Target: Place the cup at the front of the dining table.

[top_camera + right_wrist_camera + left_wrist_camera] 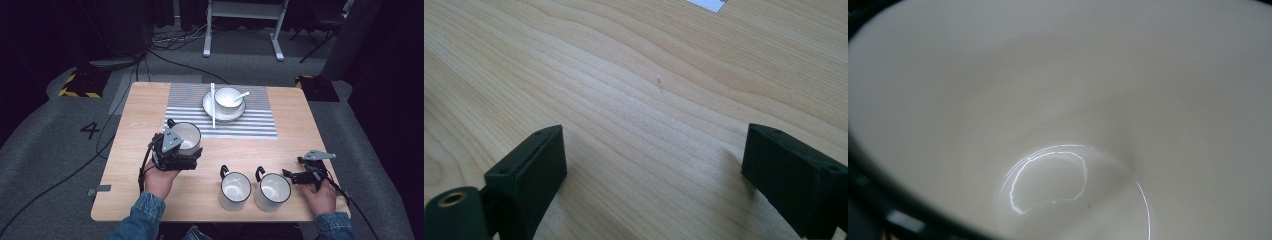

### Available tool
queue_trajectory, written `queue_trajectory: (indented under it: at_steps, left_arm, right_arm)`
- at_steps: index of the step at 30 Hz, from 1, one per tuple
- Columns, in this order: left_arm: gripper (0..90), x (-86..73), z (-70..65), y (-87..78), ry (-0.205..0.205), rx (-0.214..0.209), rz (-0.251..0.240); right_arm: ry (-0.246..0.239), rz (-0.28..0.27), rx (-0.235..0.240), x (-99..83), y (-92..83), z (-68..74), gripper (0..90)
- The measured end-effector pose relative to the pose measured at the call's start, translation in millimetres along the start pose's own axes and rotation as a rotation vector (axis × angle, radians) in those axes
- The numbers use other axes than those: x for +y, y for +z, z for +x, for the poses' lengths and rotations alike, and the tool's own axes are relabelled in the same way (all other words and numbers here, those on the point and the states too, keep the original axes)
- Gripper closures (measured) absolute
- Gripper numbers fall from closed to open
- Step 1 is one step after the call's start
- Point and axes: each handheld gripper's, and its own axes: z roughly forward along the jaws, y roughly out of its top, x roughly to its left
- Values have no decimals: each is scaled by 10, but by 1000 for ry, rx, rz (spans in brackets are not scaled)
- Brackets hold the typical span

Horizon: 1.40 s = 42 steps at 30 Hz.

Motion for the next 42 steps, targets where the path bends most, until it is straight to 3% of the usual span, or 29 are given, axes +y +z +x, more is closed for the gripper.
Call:
queue_trajectory:
  at_steps: [2, 4, 9, 12, 14, 18, 19, 21, 29, 31, 34, 39, 42]
  left_arm:
    - [34, 75, 115, 70, -56, -21, -1]
    - [35, 98, 154, 101, -66, -24, -11]
    - [34, 202, 341, 241, -72, -12, -19]
    - [34, 234, 450, 346, -98, -4, -56]
    - [34, 257, 530, 400, -71, -6, -58]
    - [34, 338, 646, 516, -75, -9, -65]
    - [34, 359, 673, 549, -105, -30, -82]
    - [34, 430, 765, 618, -125, -41, -94]
    - [34, 528, 916, 783, -147, -27, -83]
    - [34, 536, 954, 857, -133, 0, -111]
    - [34, 543, 1000, 966, -155, -8, -133]
    - [34, 627, 1013, 1143, -115, 9, -81]
    - [34, 665, 1043, 1247, -89, 45, -30]
  right_arm:
    - [-5, 2, 3, 2, 2, -7, 103]
    - [-5, 2, 3, 2, 3, -8, 103]
    - [-7, 1, 3, 2, 4, -9, 103]
    - [-7, 1, 3, 2, 4, -9, 102]
    - [-6, 1, 3, 3, 5, -9, 102]
    - [-6, 0, 3, 3, 5, -9, 102]
    - [-6, -1, 1, 2, 6, -8, 102]
    - [-6, 0, 3, 3, 5, -10, 102]
    - [-5, 0, 3, 4, 6, -9, 102]
    - [-4, 0, 4, 4, 6, -9, 102]
    - [-4, 1, 3, 5, 6, -12, 102]
    - [-4, 1, 3, 5, 6, -12, 102]
    - [-4, 1, 3, 5, 6, -12, 103]
